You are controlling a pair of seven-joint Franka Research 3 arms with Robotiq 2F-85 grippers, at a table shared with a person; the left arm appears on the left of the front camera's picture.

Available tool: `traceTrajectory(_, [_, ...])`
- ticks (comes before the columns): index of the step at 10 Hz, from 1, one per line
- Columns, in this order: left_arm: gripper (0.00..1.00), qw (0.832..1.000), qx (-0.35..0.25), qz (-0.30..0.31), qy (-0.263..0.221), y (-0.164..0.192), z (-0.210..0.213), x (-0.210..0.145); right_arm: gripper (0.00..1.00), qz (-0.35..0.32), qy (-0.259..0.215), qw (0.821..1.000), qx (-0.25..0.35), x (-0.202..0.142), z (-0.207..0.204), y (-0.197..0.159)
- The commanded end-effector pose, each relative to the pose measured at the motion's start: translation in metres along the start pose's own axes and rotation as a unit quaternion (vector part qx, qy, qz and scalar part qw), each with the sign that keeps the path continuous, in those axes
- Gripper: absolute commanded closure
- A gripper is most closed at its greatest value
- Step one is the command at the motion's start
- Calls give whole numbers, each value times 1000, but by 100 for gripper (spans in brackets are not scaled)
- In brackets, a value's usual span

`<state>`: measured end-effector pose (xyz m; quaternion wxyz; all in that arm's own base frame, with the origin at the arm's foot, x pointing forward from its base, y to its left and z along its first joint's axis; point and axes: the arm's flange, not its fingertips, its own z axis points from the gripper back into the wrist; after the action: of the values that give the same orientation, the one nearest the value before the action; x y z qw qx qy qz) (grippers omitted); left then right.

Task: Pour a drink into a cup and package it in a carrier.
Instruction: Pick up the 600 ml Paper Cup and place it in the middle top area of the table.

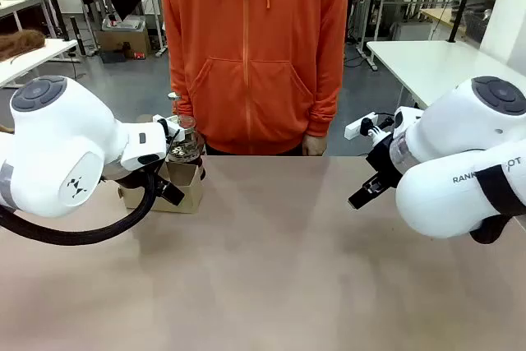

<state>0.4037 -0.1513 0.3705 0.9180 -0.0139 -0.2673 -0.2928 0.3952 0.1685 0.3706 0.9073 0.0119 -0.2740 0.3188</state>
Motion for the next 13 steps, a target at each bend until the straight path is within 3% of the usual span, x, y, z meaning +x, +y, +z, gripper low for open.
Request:
traceTrajectory(1, [0, 1000, 0, 0, 0, 0, 0, 0, 0, 0, 0, 1000, 0, 0, 0, 0])
traceTrajectory(9, [0, 1000, 0, 0, 0, 0, 0, 0, 0, 0, 0, 1000, 0, 0, 0, 0])
traceTrajectory(11, [0, 1000, 0, 0, 0, 0, 0, 0, 0, -4, 19, 999, 37, 53, 8, -55])
traceTrajectory(13, [0, 1000, 0, 0, 0, 0, 0, 0, 0, -14, 8, 996, 85, 86, 31, -116])
